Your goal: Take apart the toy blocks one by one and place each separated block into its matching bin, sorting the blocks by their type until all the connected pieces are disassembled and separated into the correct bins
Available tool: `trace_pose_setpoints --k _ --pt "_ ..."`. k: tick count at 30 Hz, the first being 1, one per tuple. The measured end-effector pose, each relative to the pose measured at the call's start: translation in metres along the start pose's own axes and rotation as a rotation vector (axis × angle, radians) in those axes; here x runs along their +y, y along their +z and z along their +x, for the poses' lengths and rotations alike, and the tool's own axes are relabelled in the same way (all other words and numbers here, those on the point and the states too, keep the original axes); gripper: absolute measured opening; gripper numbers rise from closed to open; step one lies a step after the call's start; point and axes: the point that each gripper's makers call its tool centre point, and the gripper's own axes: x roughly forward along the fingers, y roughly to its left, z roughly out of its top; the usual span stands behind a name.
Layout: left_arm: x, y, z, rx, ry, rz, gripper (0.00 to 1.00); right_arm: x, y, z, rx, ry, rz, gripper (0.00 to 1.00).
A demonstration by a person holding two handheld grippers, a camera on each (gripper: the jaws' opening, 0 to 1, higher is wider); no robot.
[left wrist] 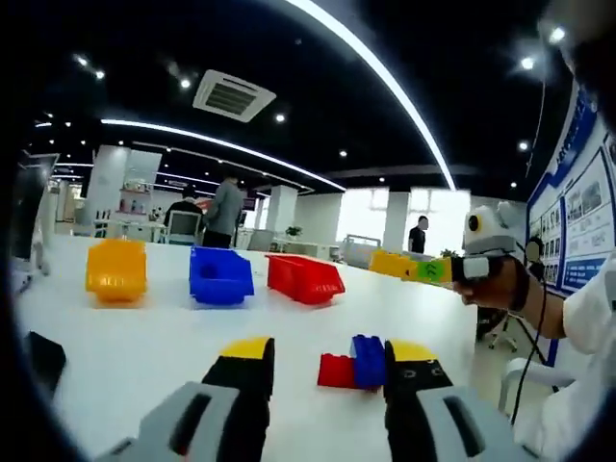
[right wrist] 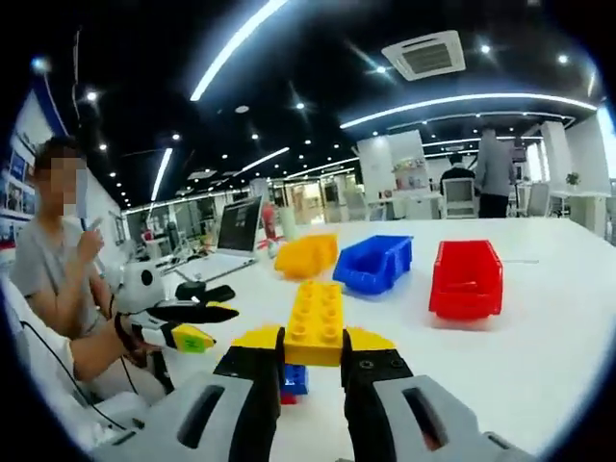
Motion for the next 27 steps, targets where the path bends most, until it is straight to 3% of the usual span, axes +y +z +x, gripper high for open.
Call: trace_pose_setpoints --k 9,16,19,23,27 --pt "0.005 -0.007 -0.006 0.005 0.018 0.022 0.50 0.004 0.037 0.034 -0.001 0.043 -0.064 0.24" --pt "0.011 -0.004 -0.007 -0.007 0.036 0.034 0.49 0.011 0.058 0.084 0.023 0.092 -0.066 0.24" --pt "0.010 -0.002 -0.008 -0.011 0.038 0.042 0.49 0.010 0.069 0.118 0.048 0.099 -0.087 0.24" --pt "0.009 -0.003 -0.008 -0.001 0.045 0.073 0.48 0.010 0.074 0.161 0.097 0.119 -0.050 0.24" --pt "0.011 -0.008 -0.008 0.013 0.049 0.101 0.48 0.015 0.081 0.219 0.142 0.153 -0.010 0.24"
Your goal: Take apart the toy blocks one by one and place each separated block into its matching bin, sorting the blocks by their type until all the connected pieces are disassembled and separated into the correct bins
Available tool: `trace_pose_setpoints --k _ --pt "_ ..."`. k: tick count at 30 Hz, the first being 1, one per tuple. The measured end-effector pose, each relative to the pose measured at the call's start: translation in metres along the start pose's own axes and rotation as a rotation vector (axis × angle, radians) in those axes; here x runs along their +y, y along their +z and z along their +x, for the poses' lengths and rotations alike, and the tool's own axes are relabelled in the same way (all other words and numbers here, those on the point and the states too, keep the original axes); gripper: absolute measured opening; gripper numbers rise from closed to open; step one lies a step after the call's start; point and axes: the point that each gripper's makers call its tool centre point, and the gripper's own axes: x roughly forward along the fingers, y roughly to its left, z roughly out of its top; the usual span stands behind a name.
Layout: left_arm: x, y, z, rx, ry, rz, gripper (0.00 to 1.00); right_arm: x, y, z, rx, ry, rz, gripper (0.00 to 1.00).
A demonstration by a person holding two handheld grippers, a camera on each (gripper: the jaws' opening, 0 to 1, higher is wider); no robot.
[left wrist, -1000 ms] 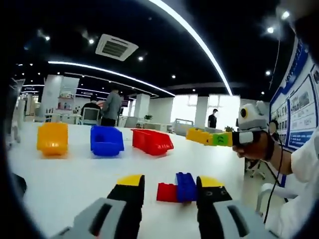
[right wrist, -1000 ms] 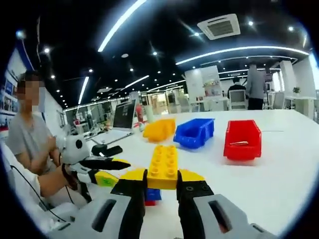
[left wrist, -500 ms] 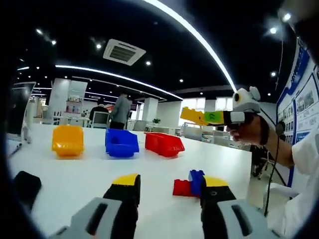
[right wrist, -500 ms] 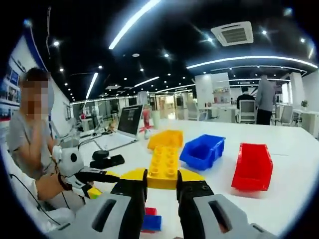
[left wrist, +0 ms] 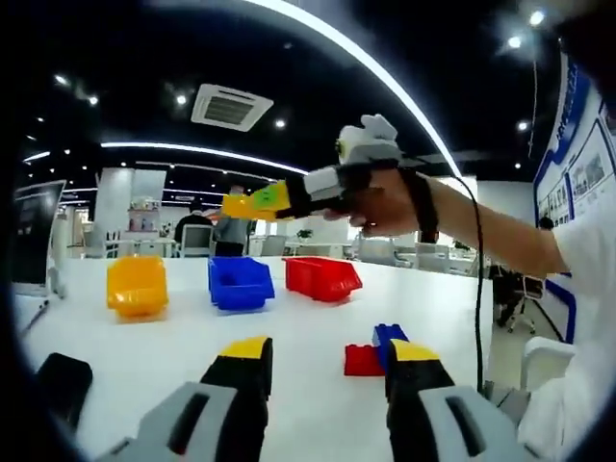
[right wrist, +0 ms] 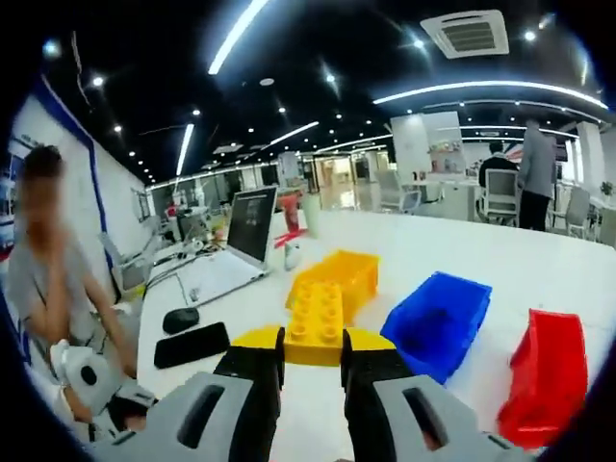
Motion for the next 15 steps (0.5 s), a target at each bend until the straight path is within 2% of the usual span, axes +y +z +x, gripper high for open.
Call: trace_pose_setpoints --k 3,7,11,12,15 --pt "0.003 -0.004 0.001 0.008 0.009 -0.003 0.48 -0.001 0.006 0.044 0.028 -0.004 0.010 0.24" --pt "0.006 -0.005 0.001 0.012 0.021 0.017 0.48 -0.003 0.008 0.093 0.069 -0.008 0.042 0.24" --pt "0.011 -0.004 0.000 0.006 0.031 0.027 0.48 -0.009 0.010 0.129 0.092 -0.034 0.051 0.24" --pt "0.011 -0.003 0.000 0.002 0.032 0.030 0.48 -0.006 0.005 0.131 0.094 -0.040 0.053 0.24" --pt "0.014 -0.002 -0.001 -0.001 0.032 0.033 0.48 -0.015 0.001 0.152 0.131 -0.090 0.014 0.24"
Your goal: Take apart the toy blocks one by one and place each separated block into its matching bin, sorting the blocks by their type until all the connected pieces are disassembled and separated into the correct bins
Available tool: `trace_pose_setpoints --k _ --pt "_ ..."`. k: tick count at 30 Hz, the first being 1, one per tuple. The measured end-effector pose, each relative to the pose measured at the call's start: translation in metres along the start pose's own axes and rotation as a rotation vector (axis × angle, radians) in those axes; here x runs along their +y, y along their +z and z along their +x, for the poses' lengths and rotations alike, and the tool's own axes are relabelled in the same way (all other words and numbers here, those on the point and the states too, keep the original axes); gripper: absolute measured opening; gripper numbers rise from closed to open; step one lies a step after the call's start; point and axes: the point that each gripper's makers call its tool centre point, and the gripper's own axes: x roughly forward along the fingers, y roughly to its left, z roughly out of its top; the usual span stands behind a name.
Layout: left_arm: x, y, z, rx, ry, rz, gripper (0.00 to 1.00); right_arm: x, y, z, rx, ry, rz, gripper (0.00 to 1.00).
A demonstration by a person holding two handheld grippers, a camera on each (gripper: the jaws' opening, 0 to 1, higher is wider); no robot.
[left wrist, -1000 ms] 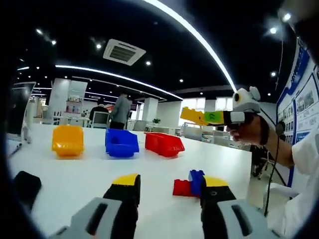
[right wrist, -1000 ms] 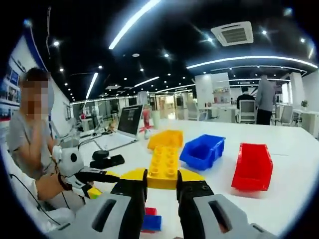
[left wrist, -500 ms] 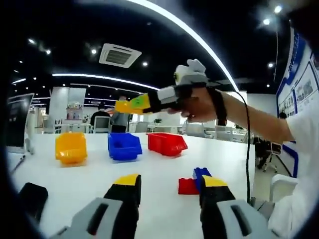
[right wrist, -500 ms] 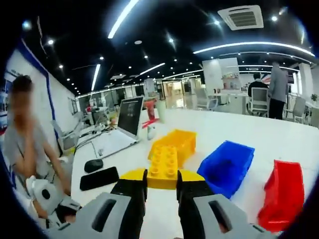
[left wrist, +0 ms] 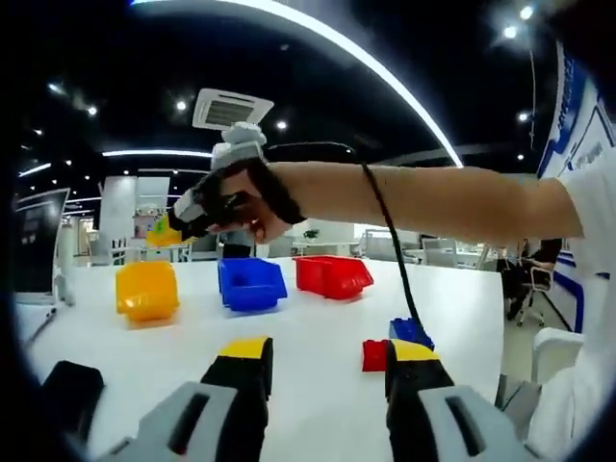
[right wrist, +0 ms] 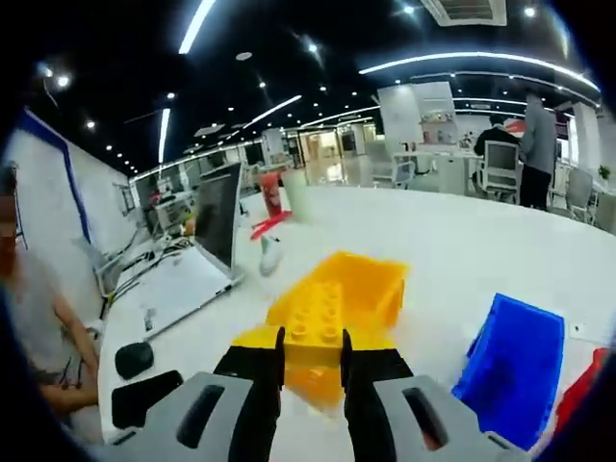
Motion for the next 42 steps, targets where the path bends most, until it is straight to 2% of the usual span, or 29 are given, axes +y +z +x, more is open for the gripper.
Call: trace_pose_setpoints --k 4,7,9,10,11,12,13,15,16,19,21,24,26,27,30,33,36,39,42 --pt "0.005 0.000 -0.002 -0.006 0.011 -0.009 0.45 -0.003 0.002 0.015 -0.001 -0.015 0.014 0.24" --pt "0.007 -0.002 -0.002 -0.004 0.018 -0.016 0.45 -0.008 -0.013 0.029 0.051 -0.033 -0.037 0.25" --pt "0.008 -0.001 -0.004 -0.004 0.015 -0.011 0.46 -0.010 -0.018 0.031 0.052 -0.039 -0.081 0.25" --pt "0.009 -0.001 -0.004 -0.004 0.019 -0.010 0.46 -0.012 -0.013 0.031 0.015 -0.050 -0.109 0.28" --pt "0.010 0.001 -0.006 -0.010 0.021 -0.012 0.46 -0.008 -0.003 0.030 -0.052 -0.033 -0.131 0.46" --pt "0.011 0.003 -0.007 -0.016 0.023 -0.014 0.46 0.002 -0.001 0.028 -0.062 0.036 -0.069 0.62" --pt "0.011 0.003 -0.007 -0.018 0.024 -0.011 0.47 0.002 0.002 0.025 -0.069 0.038 -0.058 0.72" --pt "0.011 0.003 -0.007 -0.016 0.025 -0.010 0.47 -0.004 0.007 0.012 -0.082 0.010 -0.123 0.60" --pt "0.011 0.002 -0.006 -0.014 0.024 -0.011 0.47 -0.004 0.007 0.003 -0.082 0.017 -0.132 0.55" --pt "0.010 0.001 -0.003 -0.006 0.018 -0.003 0.47 -0.006 0.019 -0.028 -0.141 0.046 -0.109 0.54" --pt "0.010 0.001 -0.001 -0.005 0.016 -0.003 0.47 -0.009 0.024 -0.057 -0.179 0.051 -0.110 0.47" --pt "0.008 0.003 0.003 -0.003 0.013 -0.005 0.47 -0.011 0.023 -0.107 -0.211 0.073 -0.109 0.47" --pt "0.004 0.005 0.005 -0.005 0.006 -0.004 0.47 -0.010 0.016 -0.137 -0.225 0.081 -0.119 0.46" --pt "0.004 0.005 0.005 -0.005 0.005 -0.003 0.47 -0.009 0.014 -0.142 -0.224 0.084 -0.125 0.47" --pt "-0.003 0.008 0.007 -0.007 -0.006 0.002 0.47 -0.009 -0.010 -0.190 -0.205 0.082 -0.175 0.46" --pt "-0.008 0.009 0.008 -0.007 -0.018 -0.005 0.48 -0.010 -0.020 -0.219 -0.210 0.081 -0.182 0.46" --pt "-0.014 0.008 0.010 0.000 -0.029 0.001 0.48 -0.011 -0.029 -0.264 -0.250 0.074 -0.171 0.46" --pt "-0.017 0.009 0.011 0.003 -0.037 -0.001 0.48 -0.011 -0.037 -0.292 -0.283 0.067 -0.154 0.46" --pt "-0.022 0.012 0.013 0.004 -0.046 0.000 0.48 -0.012 -0.048 -0.310 -0.296 0.050 -0.162 0.46"
